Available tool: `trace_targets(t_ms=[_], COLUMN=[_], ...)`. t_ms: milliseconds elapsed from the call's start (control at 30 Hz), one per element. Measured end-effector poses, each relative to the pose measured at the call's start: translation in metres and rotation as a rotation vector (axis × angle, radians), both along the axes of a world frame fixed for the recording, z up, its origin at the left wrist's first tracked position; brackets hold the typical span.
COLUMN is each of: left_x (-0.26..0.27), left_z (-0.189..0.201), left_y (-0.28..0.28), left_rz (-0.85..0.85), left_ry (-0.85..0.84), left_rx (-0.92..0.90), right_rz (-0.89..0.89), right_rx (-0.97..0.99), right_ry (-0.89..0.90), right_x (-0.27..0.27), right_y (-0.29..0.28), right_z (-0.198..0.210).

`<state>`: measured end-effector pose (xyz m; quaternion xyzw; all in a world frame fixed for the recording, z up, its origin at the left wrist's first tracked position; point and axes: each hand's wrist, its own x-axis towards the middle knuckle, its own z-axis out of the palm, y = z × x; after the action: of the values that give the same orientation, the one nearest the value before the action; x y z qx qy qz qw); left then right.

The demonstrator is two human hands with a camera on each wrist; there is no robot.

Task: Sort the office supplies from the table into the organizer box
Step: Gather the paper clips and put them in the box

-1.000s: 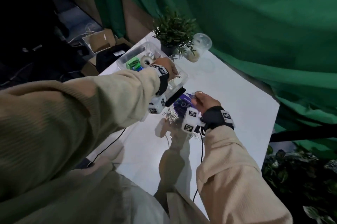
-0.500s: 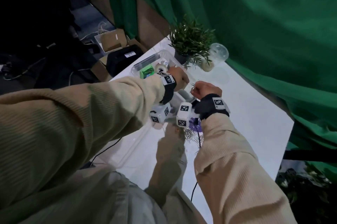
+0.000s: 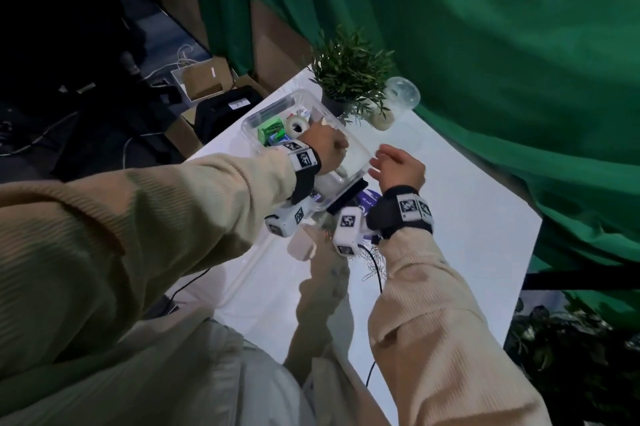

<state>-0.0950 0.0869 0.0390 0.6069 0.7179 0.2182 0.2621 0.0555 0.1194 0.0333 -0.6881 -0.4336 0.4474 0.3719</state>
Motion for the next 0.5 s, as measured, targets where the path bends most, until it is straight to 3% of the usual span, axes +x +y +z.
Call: trace_targets(t_ms=[100, 167, 267, 367, 500], left_x=[0.021, 0.042, 0.068, 0.08, 0.094], left_z=[0.012, 0.004, -0.044, -0.091, -0.112], left_y=[-0.031, -0.057, -0.094, -0.108, -0.094], left_rz=[-0.155, -0.291, -0.422, -0.351, -0.256], left_ry=[0.035, 0.009, -0.013, 0.096, 0.262], left_rx=[0.154, 0.178, -0.074, -0.333, -0.321], right_rz=[-0.009, 0.022, 0.164, 0.432, 0.71], right_rx=[0.053, -0.026, -0.125, -0.15, -0.165], right_ry=[-0.2, -0.359, -0.529, -0.687, -0.718], right_x=[0.043, 0.071, 0.103, 0.115, 0.108], right_y=[-0.02, -0.04, -0.071, -0.105, -0.143], right_z=[-0.017, -0.039, -0.08, -0.115, -0.126])
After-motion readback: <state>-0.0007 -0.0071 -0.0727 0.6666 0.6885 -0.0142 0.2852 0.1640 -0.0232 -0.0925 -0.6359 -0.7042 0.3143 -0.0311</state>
